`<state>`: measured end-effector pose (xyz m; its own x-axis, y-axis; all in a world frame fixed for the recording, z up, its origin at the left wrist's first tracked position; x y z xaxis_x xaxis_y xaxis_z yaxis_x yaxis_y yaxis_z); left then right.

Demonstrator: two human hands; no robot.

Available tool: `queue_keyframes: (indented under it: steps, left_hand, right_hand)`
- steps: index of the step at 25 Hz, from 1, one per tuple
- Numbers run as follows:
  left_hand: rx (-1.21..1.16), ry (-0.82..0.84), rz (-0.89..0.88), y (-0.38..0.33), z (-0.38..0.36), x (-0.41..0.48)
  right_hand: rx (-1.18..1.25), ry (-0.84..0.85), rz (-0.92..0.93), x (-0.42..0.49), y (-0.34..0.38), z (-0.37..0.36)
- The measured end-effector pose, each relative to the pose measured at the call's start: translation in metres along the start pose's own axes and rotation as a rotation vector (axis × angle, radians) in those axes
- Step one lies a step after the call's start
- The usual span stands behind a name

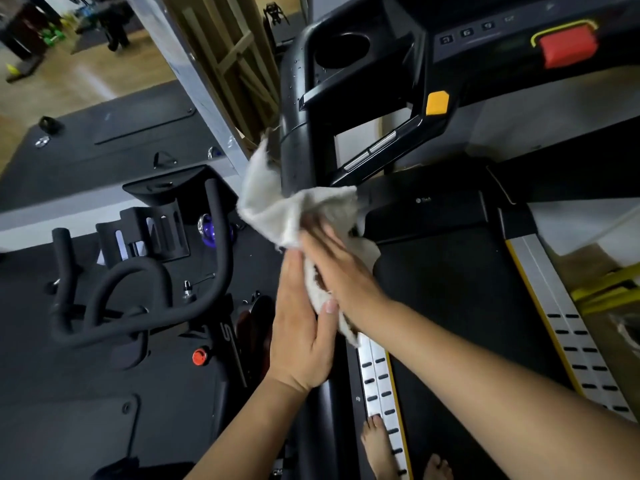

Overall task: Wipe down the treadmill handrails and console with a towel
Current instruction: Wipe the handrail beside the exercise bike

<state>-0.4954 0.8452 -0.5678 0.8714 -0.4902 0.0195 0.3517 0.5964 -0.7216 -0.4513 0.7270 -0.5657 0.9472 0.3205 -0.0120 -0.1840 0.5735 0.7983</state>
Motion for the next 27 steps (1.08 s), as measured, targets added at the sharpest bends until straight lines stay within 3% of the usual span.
queue_keyframes:
  steps: [3, 6, 10, 14, 16, 20, 22, 24, 27]
  left_hand:
    - [-0.004, -0.178, 0.092, 0.005, 0.001, -0.006]
    - [0.064, -0.193, 0.128, 0.006, 0.000, -0.005]
    - [0.060, -0.208, 0.131, 0.001, 0.004, -0.007]
    - [-0.266, -0.293, 0.084, -0.001, 0.007, -0.029]
    - [-0.327, -0.289, 0.082, -0.003, 0.009, -0.029]
    - [-0.332, -0.275, 0.180, 0.007, 0.004, -0.022]
    - [-0.280, -0.413, 0.192, 0.014, 0.004, -0.029]
    - [-0.244, -0.534, 0.224, 0.016, 0.006, -0.034]
    - [-0.282, -0.607, 0.285, 0.020, 0.006, -0.034]
  right_hand:
    - [-0.650, 0.228, 0.076, 0.028, 0.013, -0.012]
    - [-0.850, 0.343, 0.016, 0.038, 0.010, -0.007]
    - [-0.957, 0.347, 0.028, 0.024, 0.021, -0.016]
    - [-1.056, 0.452, 0.340, -0.012, 0.017, -0.024]
    - [-1.101, 0.549, 0.404, 0.006, 0.019, -0.010]
    - [-1.111, 0.671, 0.113, 0.074, 0.043, -0.003]
    - [-1.164, 0.706, 0.120, 0.070, 0.049, -0.012]
    - [-1.131, 0.797, 0.267, 0.037, 0.052, -0.020]
    - [-0.836, 0.921, 0.398, 0.013, 0.062, -0.011]
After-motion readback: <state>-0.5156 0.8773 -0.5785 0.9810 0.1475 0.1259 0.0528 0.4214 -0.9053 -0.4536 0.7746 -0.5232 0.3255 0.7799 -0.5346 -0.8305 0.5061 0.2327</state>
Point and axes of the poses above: each hand's wrist, its own x-axis towards the middle knuckle, its own z-axis out of the back of the hand, y = z × x, the point moved 2 cm from there along x, towards the middle knuckle, and after that the axes turned 15 degrees about y, right-handed, at the moved point
